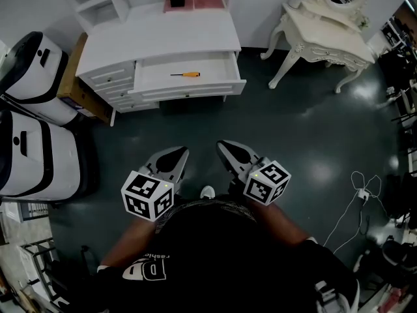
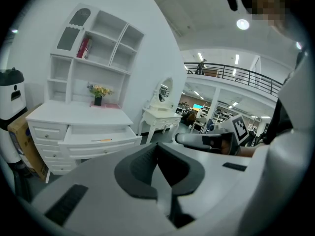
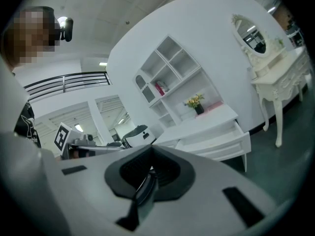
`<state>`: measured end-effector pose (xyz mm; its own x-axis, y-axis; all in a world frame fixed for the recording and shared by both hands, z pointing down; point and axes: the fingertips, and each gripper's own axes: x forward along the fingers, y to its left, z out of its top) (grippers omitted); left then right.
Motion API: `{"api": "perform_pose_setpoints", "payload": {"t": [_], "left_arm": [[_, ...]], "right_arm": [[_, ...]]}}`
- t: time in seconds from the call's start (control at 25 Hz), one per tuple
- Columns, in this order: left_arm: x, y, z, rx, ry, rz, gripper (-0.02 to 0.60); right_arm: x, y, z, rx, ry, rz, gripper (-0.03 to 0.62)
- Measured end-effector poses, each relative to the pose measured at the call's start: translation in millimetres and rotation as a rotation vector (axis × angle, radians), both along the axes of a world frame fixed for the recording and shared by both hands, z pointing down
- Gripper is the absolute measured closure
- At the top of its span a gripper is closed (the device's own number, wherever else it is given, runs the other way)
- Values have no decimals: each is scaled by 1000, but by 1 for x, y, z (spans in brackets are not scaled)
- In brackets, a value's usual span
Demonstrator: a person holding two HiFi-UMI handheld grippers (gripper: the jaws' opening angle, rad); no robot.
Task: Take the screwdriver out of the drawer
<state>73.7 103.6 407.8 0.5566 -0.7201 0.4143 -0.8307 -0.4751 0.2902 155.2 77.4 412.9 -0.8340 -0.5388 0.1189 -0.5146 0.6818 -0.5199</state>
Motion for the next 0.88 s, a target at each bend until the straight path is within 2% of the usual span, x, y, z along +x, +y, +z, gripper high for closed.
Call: {"api": "perform_pose_setpoints", "payload": {"t": [0.4,0.88], "left_arm": [[4,4,5,-28,-9,-18,568],[16,-21,8,-32,14,39,568]], "right_arm": [[5,5,9,-34,-10,-12,585],[11,-11,12,-42,2,26,585]]}}
